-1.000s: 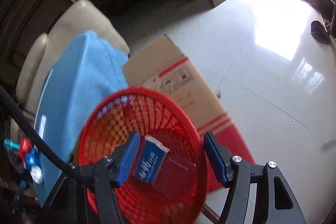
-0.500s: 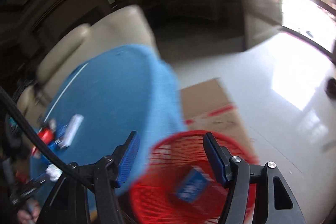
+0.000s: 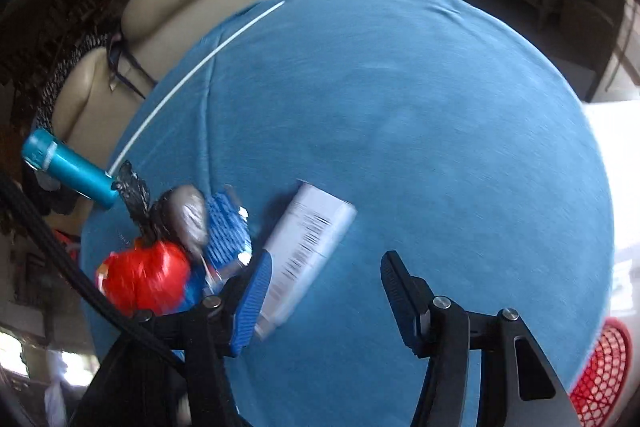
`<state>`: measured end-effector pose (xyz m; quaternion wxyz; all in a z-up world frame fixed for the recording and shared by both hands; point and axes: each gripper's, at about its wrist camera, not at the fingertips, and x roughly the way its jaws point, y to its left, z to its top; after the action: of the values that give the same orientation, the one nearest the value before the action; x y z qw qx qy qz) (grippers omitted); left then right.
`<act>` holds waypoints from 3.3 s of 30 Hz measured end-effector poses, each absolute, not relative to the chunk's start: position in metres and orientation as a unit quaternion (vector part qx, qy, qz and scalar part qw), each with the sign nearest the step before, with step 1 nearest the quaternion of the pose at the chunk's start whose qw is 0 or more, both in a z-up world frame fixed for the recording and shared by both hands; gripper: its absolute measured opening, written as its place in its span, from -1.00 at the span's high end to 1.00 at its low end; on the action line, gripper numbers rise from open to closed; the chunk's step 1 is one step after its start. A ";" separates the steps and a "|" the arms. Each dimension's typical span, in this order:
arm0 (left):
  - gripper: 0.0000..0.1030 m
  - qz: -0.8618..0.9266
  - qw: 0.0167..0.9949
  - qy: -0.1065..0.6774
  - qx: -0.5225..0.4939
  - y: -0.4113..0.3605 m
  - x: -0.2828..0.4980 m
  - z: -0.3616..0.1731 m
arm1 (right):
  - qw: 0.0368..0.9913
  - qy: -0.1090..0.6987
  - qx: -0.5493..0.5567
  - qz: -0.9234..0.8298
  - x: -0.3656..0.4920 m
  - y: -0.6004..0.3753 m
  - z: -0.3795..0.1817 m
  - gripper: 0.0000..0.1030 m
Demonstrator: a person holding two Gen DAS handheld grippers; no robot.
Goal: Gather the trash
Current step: 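Grasp the white tissue with the left tool while the right tool grasps the white medicine box, then carry tissue and white box to the red wastebasket and release both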
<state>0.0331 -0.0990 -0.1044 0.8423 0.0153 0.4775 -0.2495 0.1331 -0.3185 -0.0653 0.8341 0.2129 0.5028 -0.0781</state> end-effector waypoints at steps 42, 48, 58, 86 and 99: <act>0.41 -0.200 0.910 0.346 0.112 -0.089 -0.035 0.007 | 0.915 0.368 0.166 0.020 -0.063 -0.292 -0.009 0.00; 0.41 -0.182 0.918 0.317 0.155 -0.115 -0.053 0.024 | 0.935 0.319 0.155 0.023 -0.098 -0.298 0.010 0.00; 0.41 -0.194 0.915 0.290 0.201 -0.161 -0.078 0.037 | 0.947 0.277 0.161 0.003 -0.147 -0.324 0.013 0.00; 0.41 -0.267 0.875 0.281 0.290 -0.271 -0.106 0.014 | 0.936 0.255 0.236 -0.058 -0.204 -0.402 -0.013 0.00; 0.41 -0.296 0.855 0.293 0.309 -0.304 -0.113 0.000 | 0.926 0.254 0.261 -0.098 -0.226 -0.434 -0.025 0.00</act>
<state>-0.1133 -0.3041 -0.0004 0.8553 0.3085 0.2925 -0.2961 -0.2259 -0.4337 -0.0246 0.9262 0.2608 0.2539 -0.0981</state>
